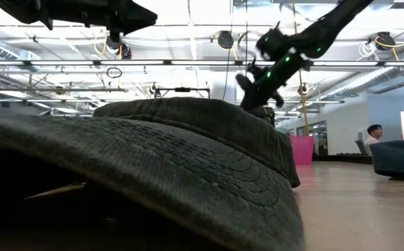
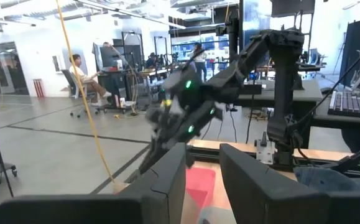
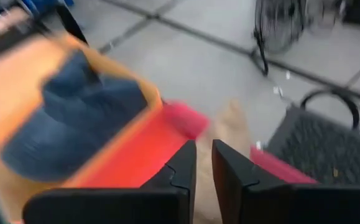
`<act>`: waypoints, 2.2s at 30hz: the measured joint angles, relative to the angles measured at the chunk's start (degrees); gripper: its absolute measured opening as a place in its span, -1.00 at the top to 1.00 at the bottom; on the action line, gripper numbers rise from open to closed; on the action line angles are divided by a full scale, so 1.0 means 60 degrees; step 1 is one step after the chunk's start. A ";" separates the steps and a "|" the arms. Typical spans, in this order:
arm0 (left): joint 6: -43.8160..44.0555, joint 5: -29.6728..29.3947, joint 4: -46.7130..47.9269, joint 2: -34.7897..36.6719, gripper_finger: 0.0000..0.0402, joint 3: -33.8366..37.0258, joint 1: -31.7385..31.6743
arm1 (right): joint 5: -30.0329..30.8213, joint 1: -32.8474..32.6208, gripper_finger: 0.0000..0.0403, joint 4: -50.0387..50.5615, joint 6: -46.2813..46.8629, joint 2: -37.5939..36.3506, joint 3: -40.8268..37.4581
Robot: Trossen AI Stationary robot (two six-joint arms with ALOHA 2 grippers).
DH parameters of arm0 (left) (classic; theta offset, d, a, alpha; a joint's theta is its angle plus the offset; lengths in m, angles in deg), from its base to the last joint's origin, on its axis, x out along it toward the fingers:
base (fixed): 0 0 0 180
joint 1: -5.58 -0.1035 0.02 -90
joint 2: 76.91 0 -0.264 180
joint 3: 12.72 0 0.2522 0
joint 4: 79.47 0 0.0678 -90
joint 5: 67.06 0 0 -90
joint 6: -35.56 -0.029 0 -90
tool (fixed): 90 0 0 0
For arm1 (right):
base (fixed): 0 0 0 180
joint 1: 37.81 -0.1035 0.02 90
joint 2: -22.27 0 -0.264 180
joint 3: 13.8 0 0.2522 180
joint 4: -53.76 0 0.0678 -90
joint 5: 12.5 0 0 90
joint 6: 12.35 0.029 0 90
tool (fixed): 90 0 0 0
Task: Pick & Place hat
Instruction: Put the right brown cap into the pink bin
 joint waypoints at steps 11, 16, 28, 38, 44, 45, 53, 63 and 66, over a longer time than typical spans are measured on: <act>-0.0200 0.0021 0.0180 0.0000 0.45 0.0000 0.0004 | -0.0791 0.0149 0.91 -0.0686 0.0644 0.1657 0.0047; -0.0233 0.0024 0.0208 0.0000 0.45 0.0000 0.0004 | -0.2157 0.0094 0.91 -0.1170 0.0463 0.1778 0.0047; -0.0178 0.0020 0.0171 0.0000 0.45 0.0000 0.0000 | -0.0754 0.0115 0.91 0.0733 -0.0319 0.0891 0.0047; -0.0177 0.0025 0.0117 0.0000 0.45 0.0000 0.0015 | -0.1498 -0.0003 0.91 0.1124 -0.1331 -0.0997 0.0047; 0.0056 0.0305 0.0008 0.0000 0.45 0.0000 0.0015 | -0.1443 -0.0315 0.91 0.2243 -0.1793 -0.0694 -0.0103; 0.0055 0.0326 0.0006 0.0000 0.45 0.0000 0.0015 | -0.1141 -0.0366 0.90 0.2196 -0.1871 -0.0621 -0.0126; -0.0006 0.0334 0.0004 0.0000 0.45 0.0000 0.0007 | -0.0239 -0.0635 0.60 0.1508 -0.2419 -0.0600 -0.0692; -0.0077 0.0334 0.0011 0.0000 0.45 0.0000 0.0007 | -0.0182 -0.0870 0.22 -0.0912 -0.2589 -0.0596 -0.2276; -0.0105 0.0331 0.0011 0.0000 0.45 0.0000 0.0007 | -0.0174 -0.0795 0.22 -0.1326 -0.2739 -0.0596 -0.2497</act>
